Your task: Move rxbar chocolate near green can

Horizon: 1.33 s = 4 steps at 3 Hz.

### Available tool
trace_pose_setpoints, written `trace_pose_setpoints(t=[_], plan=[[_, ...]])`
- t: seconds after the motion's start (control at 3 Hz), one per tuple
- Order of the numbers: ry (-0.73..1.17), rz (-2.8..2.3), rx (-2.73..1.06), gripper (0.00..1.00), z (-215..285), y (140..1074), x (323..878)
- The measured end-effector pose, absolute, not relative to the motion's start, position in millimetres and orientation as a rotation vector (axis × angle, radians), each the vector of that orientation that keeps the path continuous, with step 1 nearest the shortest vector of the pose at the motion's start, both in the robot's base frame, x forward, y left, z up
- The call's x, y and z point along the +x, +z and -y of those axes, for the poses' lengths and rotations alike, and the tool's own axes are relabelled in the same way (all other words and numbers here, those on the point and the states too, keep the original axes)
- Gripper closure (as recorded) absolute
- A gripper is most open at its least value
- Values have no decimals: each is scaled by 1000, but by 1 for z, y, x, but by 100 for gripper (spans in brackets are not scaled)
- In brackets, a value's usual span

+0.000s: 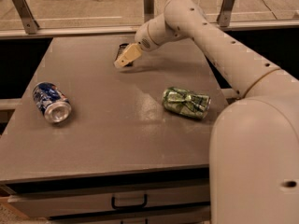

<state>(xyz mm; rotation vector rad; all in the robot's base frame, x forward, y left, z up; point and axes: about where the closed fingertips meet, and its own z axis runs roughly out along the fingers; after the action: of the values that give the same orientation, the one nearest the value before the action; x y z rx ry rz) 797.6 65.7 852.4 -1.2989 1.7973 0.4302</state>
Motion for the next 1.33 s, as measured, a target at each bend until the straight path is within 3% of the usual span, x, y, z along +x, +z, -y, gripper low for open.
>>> trace_pose_setpoints(t=[0.33, 1.33], plan=[[471, -1836, -1257, 17, -76, 836, 812], [491, -1868, -1221, 87, -76, 830, 819]])
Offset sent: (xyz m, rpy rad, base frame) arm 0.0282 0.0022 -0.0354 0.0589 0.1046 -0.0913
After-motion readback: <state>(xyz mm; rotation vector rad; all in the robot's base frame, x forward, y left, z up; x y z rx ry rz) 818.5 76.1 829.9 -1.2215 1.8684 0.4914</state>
